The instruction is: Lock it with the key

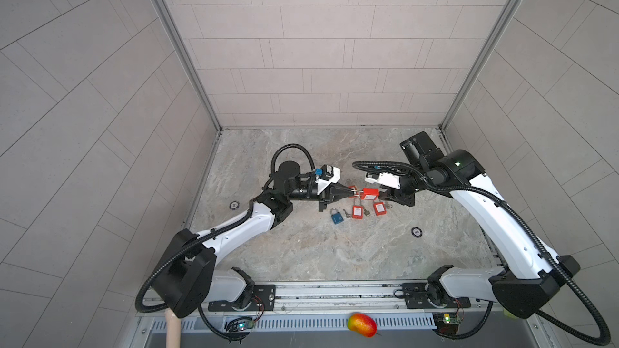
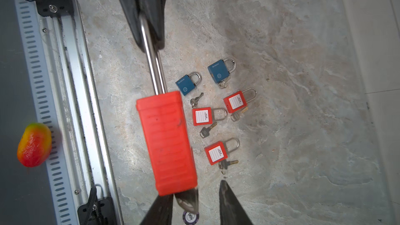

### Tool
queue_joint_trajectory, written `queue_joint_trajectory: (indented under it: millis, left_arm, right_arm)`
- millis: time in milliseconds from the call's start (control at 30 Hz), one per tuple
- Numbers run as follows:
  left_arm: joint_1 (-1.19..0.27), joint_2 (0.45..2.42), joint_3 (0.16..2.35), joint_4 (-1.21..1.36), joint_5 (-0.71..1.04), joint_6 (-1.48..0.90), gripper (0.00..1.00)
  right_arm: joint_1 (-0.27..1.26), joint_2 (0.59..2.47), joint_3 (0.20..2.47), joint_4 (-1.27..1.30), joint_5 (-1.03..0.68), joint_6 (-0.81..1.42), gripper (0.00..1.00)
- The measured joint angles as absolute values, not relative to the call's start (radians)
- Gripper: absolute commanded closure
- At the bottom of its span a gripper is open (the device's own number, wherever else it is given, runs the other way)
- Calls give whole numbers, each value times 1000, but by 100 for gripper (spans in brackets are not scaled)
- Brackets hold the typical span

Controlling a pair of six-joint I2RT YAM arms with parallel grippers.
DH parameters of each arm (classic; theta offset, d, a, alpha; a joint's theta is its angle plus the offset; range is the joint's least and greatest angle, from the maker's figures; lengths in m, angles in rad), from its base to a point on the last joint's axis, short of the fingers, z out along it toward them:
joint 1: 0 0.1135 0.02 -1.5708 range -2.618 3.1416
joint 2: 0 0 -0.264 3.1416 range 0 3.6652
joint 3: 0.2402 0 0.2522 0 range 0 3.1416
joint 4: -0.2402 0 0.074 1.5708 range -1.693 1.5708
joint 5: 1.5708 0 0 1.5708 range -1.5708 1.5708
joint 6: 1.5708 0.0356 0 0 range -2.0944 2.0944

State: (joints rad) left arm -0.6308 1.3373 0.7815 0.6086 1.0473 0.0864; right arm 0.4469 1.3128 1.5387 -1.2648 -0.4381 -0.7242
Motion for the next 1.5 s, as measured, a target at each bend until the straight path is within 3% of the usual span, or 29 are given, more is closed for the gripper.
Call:
queue_joint_trajectory:
  millis: [233, 533, 833, 1500]
  left_arm:
    - [-635, 1337, 782, 603, 1041, 86, 100]
    - [-635, 1353, 814, 583, 1042, 86, 100]
    - [-635, 1359, 849, 484, 1048, 165, 100]
    - [-574, 1350, 934, 163, 1084, 372, 100]
  right_arm:
    - [448, 1301, 1474, -1213, -422, -741, 78]
    - [451, 1189, 1396, -1127, -398, -762, 81]
    - [460, 1230, 1397, -1168, -412, -799, 97]
    - [389, 1204, 1238, -1083, -509, -839, 100]
